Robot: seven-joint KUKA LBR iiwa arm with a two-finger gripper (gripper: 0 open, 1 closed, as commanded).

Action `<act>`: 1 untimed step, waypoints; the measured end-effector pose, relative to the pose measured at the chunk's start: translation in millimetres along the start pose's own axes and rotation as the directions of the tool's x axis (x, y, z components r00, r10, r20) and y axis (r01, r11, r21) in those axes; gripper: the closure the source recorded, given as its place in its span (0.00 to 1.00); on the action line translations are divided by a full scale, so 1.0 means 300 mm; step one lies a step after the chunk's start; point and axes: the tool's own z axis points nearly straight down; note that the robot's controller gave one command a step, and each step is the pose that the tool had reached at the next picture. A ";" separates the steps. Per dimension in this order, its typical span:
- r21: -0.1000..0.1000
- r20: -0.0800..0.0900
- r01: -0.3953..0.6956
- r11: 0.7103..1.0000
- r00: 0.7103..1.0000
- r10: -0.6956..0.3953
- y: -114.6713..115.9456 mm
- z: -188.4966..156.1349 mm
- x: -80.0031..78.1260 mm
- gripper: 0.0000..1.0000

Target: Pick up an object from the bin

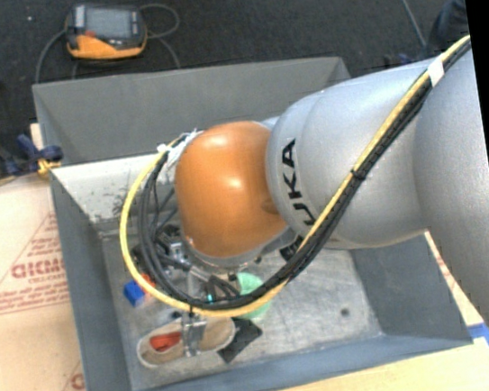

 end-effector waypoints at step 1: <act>-0.001 0.007 -0.003 1.000 1.000 0.003 -0.003 -0.011 -0.007 0.00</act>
Offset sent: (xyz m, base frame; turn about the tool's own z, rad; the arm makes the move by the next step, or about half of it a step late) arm -0.0004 -0.0282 -0.1211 -0.3466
